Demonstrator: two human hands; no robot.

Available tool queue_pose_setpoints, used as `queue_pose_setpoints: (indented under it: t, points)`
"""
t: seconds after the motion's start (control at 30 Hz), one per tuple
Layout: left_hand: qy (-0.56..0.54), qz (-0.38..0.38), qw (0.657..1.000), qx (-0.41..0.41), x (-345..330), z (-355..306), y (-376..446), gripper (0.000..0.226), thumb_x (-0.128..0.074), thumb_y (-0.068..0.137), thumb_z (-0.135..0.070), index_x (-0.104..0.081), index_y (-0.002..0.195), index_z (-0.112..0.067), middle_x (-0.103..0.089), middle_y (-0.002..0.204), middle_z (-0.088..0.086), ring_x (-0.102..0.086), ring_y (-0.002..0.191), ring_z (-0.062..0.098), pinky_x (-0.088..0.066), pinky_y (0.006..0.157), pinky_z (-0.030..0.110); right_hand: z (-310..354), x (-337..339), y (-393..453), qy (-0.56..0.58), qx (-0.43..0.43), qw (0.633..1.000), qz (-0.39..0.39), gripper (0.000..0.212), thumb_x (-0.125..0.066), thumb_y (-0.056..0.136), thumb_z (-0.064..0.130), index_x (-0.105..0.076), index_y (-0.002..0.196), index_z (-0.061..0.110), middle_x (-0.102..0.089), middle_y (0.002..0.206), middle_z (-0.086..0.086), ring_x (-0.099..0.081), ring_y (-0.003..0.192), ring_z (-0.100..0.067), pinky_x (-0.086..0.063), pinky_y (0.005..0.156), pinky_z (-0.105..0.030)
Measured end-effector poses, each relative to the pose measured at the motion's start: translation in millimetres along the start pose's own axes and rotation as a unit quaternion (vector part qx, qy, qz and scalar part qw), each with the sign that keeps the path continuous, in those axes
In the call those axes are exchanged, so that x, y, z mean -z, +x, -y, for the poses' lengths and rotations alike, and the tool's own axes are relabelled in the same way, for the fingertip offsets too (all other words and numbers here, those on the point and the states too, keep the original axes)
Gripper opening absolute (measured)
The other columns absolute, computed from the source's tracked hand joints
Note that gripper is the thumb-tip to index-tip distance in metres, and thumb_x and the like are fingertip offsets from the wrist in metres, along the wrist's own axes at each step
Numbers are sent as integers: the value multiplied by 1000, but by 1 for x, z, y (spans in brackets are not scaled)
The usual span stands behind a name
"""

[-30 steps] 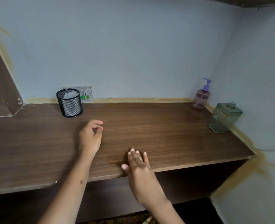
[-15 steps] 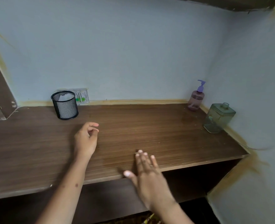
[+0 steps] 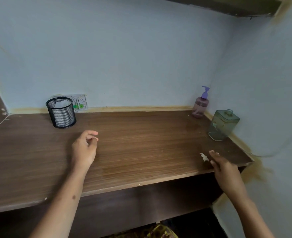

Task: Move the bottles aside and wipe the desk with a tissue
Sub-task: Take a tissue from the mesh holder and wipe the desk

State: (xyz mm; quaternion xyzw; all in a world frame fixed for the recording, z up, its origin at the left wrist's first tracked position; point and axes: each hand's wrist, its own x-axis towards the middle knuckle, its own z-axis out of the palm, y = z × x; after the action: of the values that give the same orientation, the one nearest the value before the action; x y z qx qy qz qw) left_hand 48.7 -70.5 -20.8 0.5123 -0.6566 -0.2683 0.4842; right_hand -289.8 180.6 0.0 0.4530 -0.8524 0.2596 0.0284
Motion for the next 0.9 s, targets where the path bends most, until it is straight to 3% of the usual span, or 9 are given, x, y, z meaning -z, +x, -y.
queue_pose_setpoints:
  t: [0.13,0.23,0.33,0.57,0.7,0.8,0.9]
  points:
    - [5,4,1000,3,1,0,0,24,-54,87,0,-63,93,-20,-69,83,-1,-60,69,25,-38,68,28,11,-2,8,-22,19,1000,9,43,-51,91,-7,-59,129,10,-60,133,-4,-55,124,-20,-40,102,-27]
    - [5,2,1000,3,1,0,0,25,-54,87,1,-63,92,-21,-69,83,-2,-60,69,23,-38,68,28,26,-8,9,-45,22,998,26,59,-44,83,-19,-56,132,11,-58,136,-6,-57,122,-18,-42,102,-27]
    - [3,-1,1000,5,-1,1,2,24,-54,86,2,-63,93,-20,-69,83,0,-60,67,22,-39,68,28,44,-20,6,-62,25,998,21,62,-40,81,-19,-55,134,11,-55,138,-8,-51,129,-20,-37,107,-28]
    - [0,-5,1000,-1,0,2,1,26,-55,84,2,-63,91,-21,-69,80,0,-60,67,28,-40,65,28,55,-26,12,-33,-60,998,-11,54,-42,85,-16,-56,131,7,-64,123,-13,-61,114,-27,-50,91,-33]
    - [-5,-3,1000,-10,-3,4,3,26,-56,84,4,-63,91,-21,-69,79,1,-58,64,28,-39,61,26,53,-26,16,-102,-55,993,5,41,-45,88,-11,-66,118,9,-67,111,-10,-60,105,-27,-53,79,-31]
    - [-3,0,1000,-13,-3,5,5,27,-56,83,4,-63,91,-21,-69,79,1,-58,64,29,-39,64,29,55,-30,21,-116,-59,991,0,32,-46,86,-11,-71,98,6,-65,97,-11,-61,93,-27,-46,66,-26]
    - [-3,0,1000,-12,-3,6,5,28,-56,83,5,-63,90,-22,-69,78,0,-59,65,29,-41,65,30,62,-33,30,-101,-75,992,-5,25,-48,86,-10,-68,90,4,-64,91,-11,-61,87,-27,-49,66,-30]
